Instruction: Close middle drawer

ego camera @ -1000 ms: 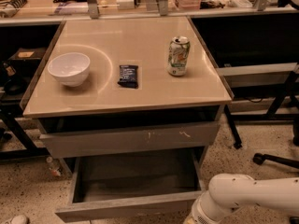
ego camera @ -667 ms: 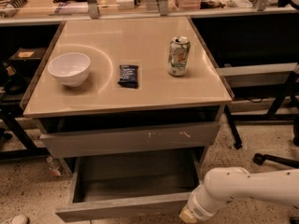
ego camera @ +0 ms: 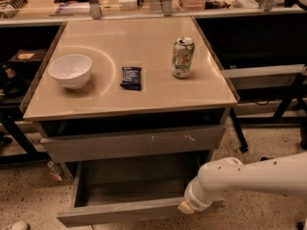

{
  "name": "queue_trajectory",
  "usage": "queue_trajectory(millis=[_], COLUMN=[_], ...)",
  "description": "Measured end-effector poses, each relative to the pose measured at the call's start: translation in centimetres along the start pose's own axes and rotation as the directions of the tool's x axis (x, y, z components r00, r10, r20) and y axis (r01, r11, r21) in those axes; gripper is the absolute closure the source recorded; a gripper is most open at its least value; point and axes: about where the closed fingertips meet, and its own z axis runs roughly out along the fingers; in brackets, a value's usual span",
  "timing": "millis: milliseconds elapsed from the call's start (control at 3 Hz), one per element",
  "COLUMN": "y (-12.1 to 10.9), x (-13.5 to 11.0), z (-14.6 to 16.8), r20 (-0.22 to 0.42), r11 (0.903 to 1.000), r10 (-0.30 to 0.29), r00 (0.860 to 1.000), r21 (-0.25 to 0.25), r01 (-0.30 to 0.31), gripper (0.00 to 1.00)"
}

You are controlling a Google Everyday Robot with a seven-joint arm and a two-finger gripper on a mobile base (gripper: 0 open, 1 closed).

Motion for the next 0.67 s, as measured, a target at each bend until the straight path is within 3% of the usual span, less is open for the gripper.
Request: queue_trajectory(millis=[667], y=[0.05], x=[-0.20], z=[0.10], r20=[-0.003], r11=[1.0000], r10=[-0.005], r00=[1.000], r21=[-0.001], r01=[0.005], gripper=[0.58])
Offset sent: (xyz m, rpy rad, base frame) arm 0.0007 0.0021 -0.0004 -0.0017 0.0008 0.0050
